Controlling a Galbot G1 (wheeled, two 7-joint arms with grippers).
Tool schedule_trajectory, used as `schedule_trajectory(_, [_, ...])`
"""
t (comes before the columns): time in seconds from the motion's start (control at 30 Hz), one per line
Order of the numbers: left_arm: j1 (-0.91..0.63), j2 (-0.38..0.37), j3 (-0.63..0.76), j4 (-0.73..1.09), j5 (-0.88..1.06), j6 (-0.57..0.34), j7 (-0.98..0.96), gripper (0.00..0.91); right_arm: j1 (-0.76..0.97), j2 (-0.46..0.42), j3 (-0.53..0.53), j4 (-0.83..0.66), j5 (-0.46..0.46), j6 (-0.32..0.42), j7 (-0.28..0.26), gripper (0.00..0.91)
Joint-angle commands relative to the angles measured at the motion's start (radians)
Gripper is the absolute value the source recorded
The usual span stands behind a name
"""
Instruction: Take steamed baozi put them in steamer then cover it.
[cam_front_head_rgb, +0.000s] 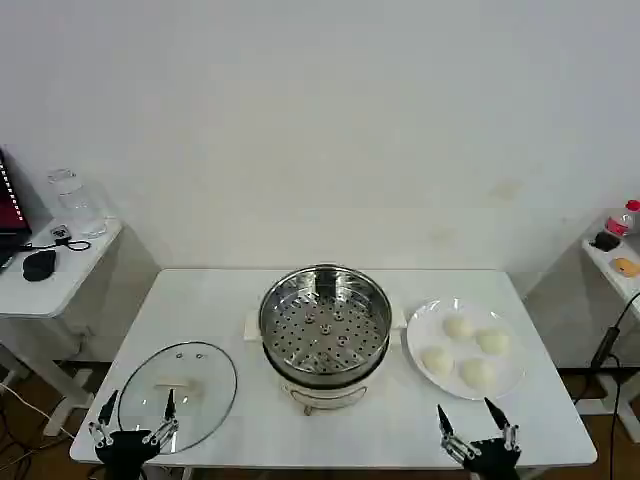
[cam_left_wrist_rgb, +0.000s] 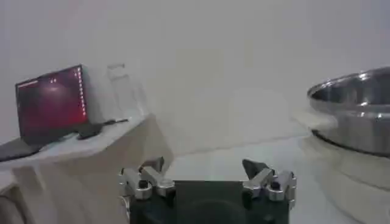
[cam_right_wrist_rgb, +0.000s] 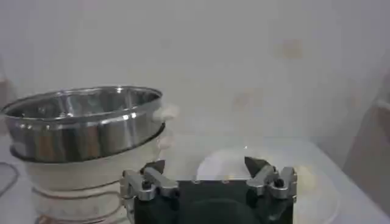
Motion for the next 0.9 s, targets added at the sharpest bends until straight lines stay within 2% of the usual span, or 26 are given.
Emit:
schedule_trajectory(0.03, [-0.013, 0.012, -0.016, -0.030, 0.099, 0.114, 0.092, 0.907, 0.130, -0.278, 0.163, -0.055, -0.167, -0.176, -0.020, 0.907])
schedule_trajectory(0.1, [-0.021, 0.011, -0.012, -0.031, 0.124, 0.115, 0.107, 0.907, 0.167, -0.379, 0.204, -0.097, -0.215, -0.210, -0.053, 0.907])
schedule_trajectory(0.13, [-0.029, 0.010, -0.010, -0.032, 0.132, 0.116, 0.115, 0.907, 0.192, -0.434, 0.230, -0.124, -0.237, -0.240, -0.102, 0.907])
schedule_trajectory(0.2, [-0.037, 0.010, -0.006, -0.033, 0.135, 0.119, 0.118, 0.907, 0.221, -0.493, 0.244, -0.164, -0.263, -0.250, -0.144, 0.907])
schedule_trajectory(0.23, [-0.044, 0.009, -0.006, -0.032, 0.138, 0.119, 0.120, 0.907, 0.277, -0.602, 0.253, -0.212, -0.294, -0.259, -0.205, 0.907])
schedule_trajectory(0.27, [-0.048, 0.009, -0.006, -0.031, 0.141, 0.119, 0.123, 0.907, 0.325, -0.667, 0.243, -0.239, -0.308, -0.262, -0.252, 0.907])
schedule_trajectory(0.33, [-0.052, 0.007, -0.007, -0.028, 0.146, 0.119, 0.126, 0.907, 0.426, -0.778, 0.212, -0.327, -0.381, -0.248, -0.334, 0.907])
schedule_trajectory(0.37, [-0.053, 0.006, -0.009, -0.028, 0.146, 0.119, 0.126, 0.907, 0.492, -0.812, 0.183, -0.368, -0.419, -0.236, -0.399, 0.907])
schedule_trajectory(0.43, [-0.053, 0.003, -0.013, -0.030, 0.146, 0.119, 0.130, 0.907, 0.594, -0.883, 0.121, -0.445, -0.465, -0.196, -0.493, 0.907])
schedule_trajectory(0.53, [-0.050, 0.000, -0.023, -0.029, 0.147, 0.117, 0.132, 0.907, 0.901, -0.964, -0.107, -0.570, -0.496, -0.108, -0.615, 0.907])
schedule_trajectory(0.57, [-0.050, -0.003, -0.024, -0.029, 0.148, 0.116, 0.132, 0.907, 1.042, -0.979, -0.258, -0.613, -0.516, -0.090, -0.655, 0.907])
schedule_trajectory(0.6, [-0.052, -0.003, -0.023, -0.028, 0.150, 0.116, 0.132, 0.907, 1.140, -0.986, -0.322, -0.649, -0.540, -0.032, -0.690, 0.907])
schedule_trajectory(0.63, [-0.052, -0.004, -0.021, -0.029, 0.152, 0.116, 0.133, 0.907, 1.199, -0.988, -0.357, -0.677, -0.549, -0.011, -0.720, 0.907])
schedule_trajectory(0.7, [-0.056, -0.007, -0.016, -0.029, 0.156, 0.116, 0.134, 0.907, 1.384, -0.979, -0.560, -0.757, -0.561, 0.090, -0.822, 0.907])
schedule_trajectory(0.77, [-0.061, -0.009, -0.014, -0.028, 0.157, 0.116, 0.134, 0.907, 1.479, -0.963, -0.650, -0.789, -0.562, 0.122, -0.876, 0.907])
schedule_trajectory(0.8, [-0.064, -0.008, -0.013, -0.027, 0.158, 0.117, 0.136, 0.907, 1.584, -0.949, -0.784, -0.818, -0.557, 0.142, -0.905, 0.907])
schedule_trajectory(0.83, [-0.066, -0.005, -0.012, -0.027, 0.158, 0.117, 0.136, 0.907, 1.623, -0.939, -0.819, -0.832, -0.554, 0.165, -0.920, 0.907])
schedule_trajectory(0.9, [-0.071, -0.003, -0.012, -0.025, 0.159, 0.118, 0.137, 0.907, 1.721, -0.903, -0.971, -0.882, -0.535, 0.205, -0.964, 0.907])
